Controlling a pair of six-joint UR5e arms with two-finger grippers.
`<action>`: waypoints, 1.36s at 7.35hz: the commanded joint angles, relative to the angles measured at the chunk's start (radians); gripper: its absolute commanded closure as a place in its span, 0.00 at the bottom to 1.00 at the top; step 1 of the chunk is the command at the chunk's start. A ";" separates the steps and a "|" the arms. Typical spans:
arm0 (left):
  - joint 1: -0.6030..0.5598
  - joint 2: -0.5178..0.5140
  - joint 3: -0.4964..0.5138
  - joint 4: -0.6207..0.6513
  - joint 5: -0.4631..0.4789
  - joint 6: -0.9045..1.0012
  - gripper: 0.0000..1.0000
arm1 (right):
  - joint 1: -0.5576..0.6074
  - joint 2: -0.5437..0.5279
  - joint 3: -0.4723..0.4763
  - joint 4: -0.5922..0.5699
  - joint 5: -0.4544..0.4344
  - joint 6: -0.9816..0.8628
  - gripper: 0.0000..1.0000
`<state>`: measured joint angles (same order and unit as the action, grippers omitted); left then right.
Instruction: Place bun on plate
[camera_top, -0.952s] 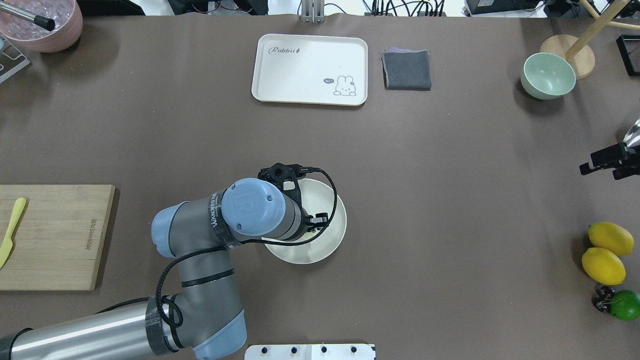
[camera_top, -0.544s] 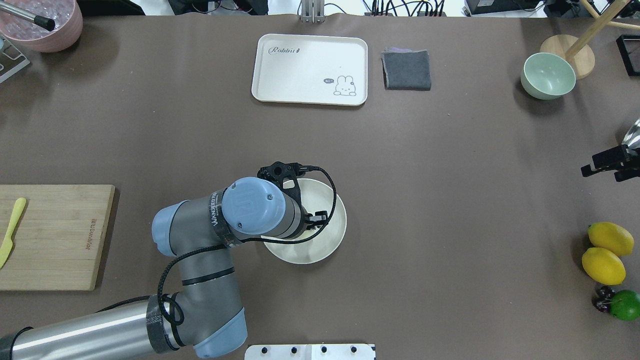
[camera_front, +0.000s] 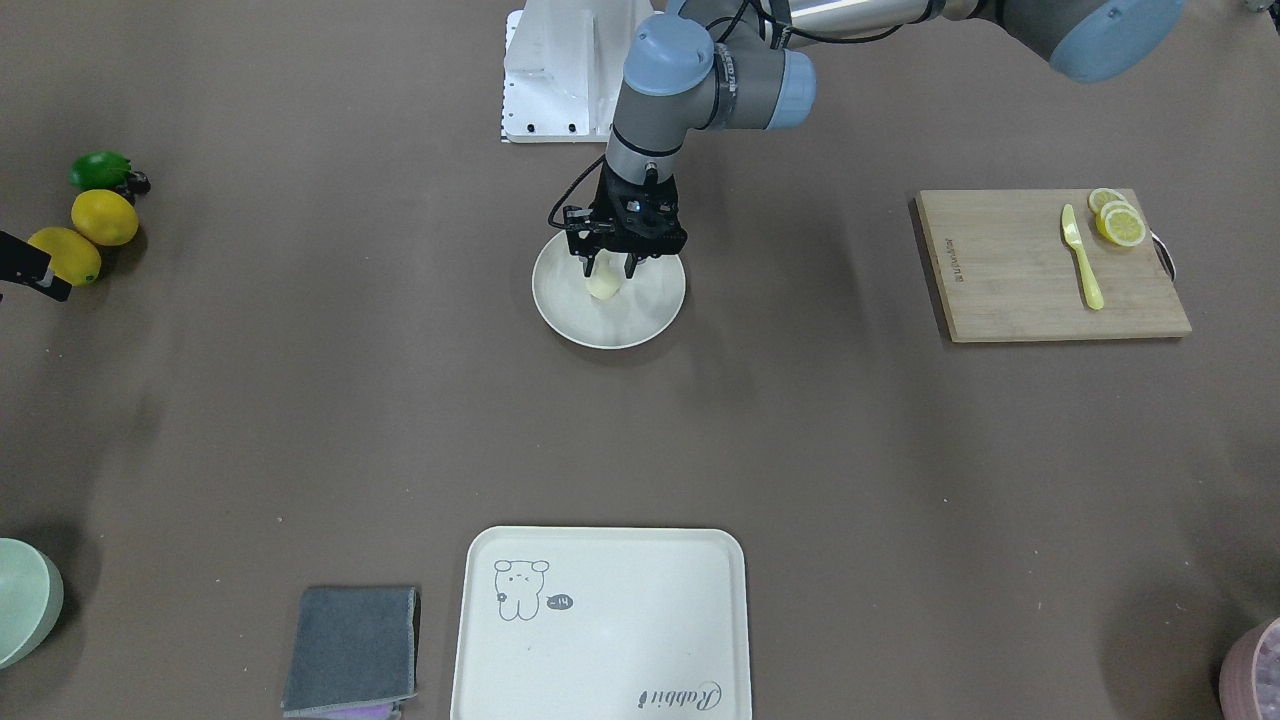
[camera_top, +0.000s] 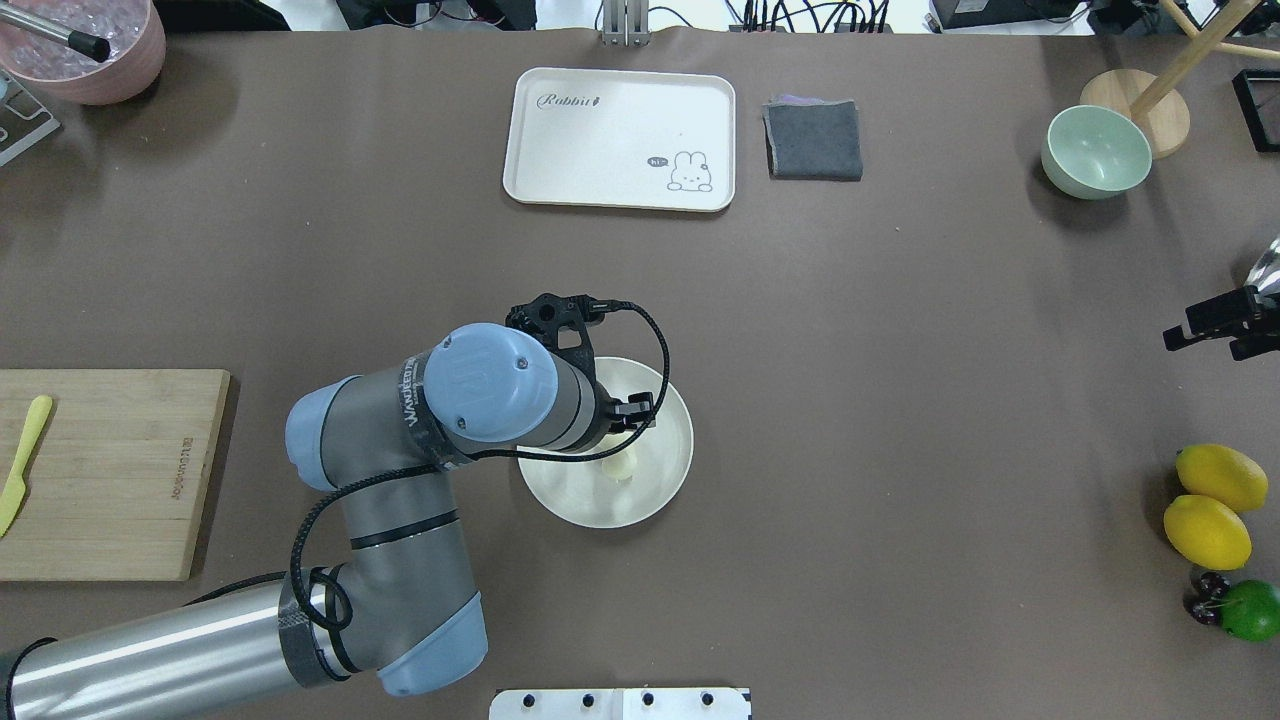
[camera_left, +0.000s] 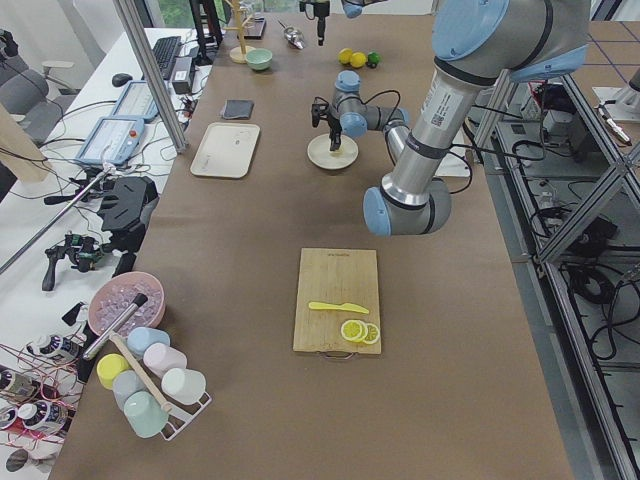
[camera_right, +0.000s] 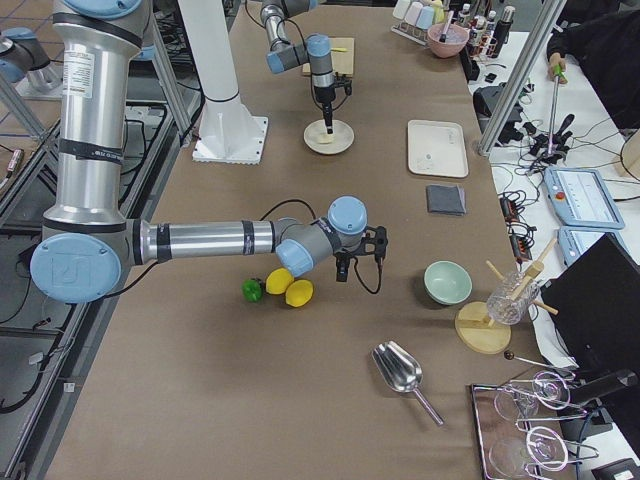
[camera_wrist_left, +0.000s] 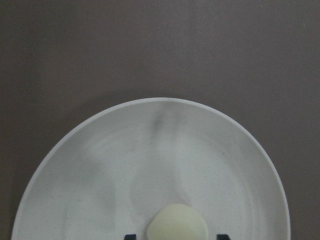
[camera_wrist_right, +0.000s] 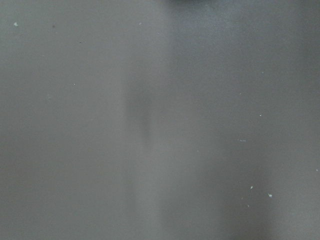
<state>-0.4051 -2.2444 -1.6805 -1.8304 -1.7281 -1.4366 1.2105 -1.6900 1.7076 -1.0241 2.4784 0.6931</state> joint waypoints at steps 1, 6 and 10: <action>-0.055 0.049 -0.112 0.057 -0.002 0.069 0.02 | 0.058 -0.002 0.003 -0.001 0.016 -0.057 0.01; -0.578 0.424 -0.277 0.174 -0.443 0.853 0.02 | 0.210 -0.036 -0.023 -0.095 -0.018 -0.403 0.00; -0.794 0.783 -0.268 0.137 -0.553 1.183 0.02 | 0.371 -0.030 -0.020 -0.342 -0.064 -0.716 0.00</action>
<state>-1.1683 -1.5696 -1.9559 -1.6693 -2.2744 -0.3043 1.5339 -1.7204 1.6847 -1.3053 2.4205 0.0470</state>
